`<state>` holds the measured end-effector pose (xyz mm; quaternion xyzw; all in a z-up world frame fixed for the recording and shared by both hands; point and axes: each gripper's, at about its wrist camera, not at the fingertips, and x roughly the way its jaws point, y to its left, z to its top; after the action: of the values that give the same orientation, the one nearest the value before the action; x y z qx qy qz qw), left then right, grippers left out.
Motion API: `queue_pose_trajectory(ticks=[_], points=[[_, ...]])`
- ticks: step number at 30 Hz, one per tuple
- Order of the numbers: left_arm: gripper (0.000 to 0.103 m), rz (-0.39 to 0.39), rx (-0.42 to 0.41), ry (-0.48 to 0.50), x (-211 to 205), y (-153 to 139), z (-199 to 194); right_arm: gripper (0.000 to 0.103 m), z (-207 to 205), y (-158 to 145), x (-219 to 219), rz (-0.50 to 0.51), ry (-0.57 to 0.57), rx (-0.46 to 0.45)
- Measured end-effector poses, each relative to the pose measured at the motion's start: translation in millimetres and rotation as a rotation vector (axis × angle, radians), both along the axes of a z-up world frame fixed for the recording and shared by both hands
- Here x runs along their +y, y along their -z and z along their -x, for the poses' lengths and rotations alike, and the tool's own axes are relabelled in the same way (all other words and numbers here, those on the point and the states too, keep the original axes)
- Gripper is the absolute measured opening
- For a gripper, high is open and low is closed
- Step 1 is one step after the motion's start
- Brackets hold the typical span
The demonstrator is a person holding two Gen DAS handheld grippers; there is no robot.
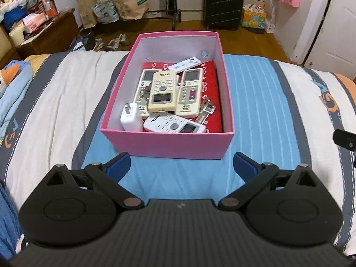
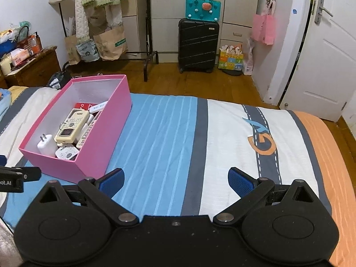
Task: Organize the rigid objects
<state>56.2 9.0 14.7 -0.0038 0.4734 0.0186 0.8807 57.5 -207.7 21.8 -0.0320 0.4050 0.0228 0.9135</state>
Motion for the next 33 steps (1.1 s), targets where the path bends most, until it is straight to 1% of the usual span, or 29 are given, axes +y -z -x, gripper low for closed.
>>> queue_pose_trajectory(ticks=[7,25,29,33], points=[[0.1,-0.009,0.004,0.002,0.0,0.8,0.9,0.101,-0.2,1.1,-0.1,0.01,0.025,0.006],[0.1,-0.021,0.009,-0.003,-1.8,1.2,1.1,0.101,2.4,-1.1,3.0,0.027,0.036,0.0],[0.1,0.0,-0.01,0.01,-1.5,0.3,3.0,0.101,3.1,-1.1,3.4,0.031,0.036,0.001],[0.1,-0.015,-0.009,0.015,-2.5,1.1,2.9,0.101,3.7,-1.1,3.8,0.033,0.038,0.003]])
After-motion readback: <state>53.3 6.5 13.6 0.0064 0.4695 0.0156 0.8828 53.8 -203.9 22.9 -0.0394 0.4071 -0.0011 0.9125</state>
